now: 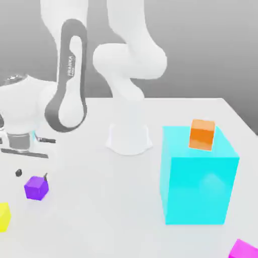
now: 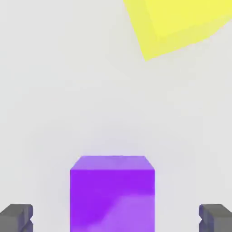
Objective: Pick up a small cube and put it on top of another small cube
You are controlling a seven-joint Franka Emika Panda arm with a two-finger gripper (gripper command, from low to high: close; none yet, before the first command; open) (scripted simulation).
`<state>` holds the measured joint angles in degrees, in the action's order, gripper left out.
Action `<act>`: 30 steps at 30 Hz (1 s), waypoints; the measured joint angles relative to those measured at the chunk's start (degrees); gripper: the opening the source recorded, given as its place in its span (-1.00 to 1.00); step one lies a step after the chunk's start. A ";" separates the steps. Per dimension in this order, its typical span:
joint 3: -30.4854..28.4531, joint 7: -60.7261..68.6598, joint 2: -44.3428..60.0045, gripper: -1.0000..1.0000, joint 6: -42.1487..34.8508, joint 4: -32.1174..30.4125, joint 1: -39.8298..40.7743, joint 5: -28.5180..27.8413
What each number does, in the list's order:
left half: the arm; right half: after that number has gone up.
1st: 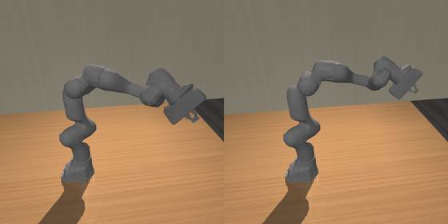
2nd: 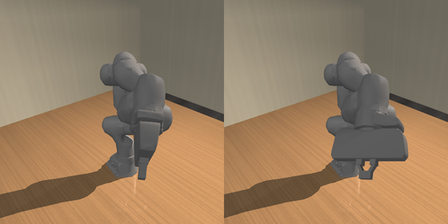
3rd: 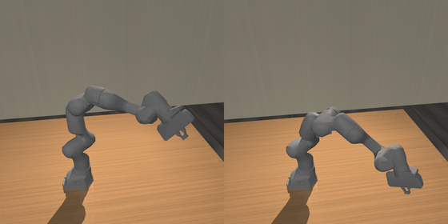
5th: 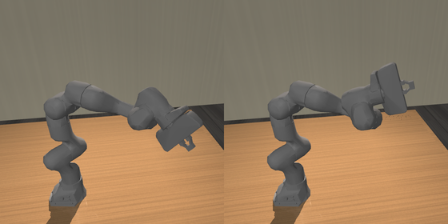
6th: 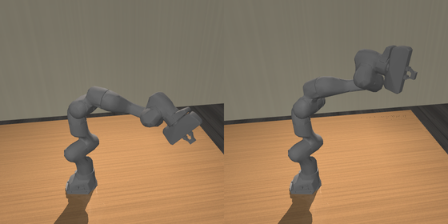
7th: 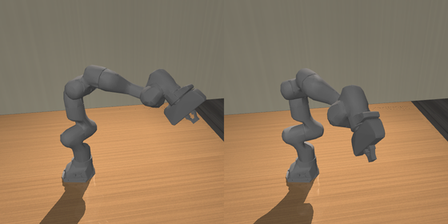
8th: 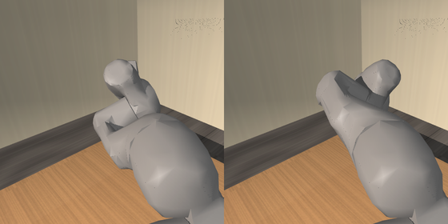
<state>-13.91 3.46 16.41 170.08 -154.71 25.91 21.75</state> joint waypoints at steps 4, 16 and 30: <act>2.62 1.28 1.82 -1.00 1.42 0.45 2.27 1.61; -5.25 -13.80 -12.98 -1.00 -10.52 -1.85 -7.07 -15.36; 18.18 -39.54 -38.90 -1.00 -44.91 7.33 -30.17 -15.34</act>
<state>4.27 -36.08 -22.49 125.17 -147.38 -4.27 6.41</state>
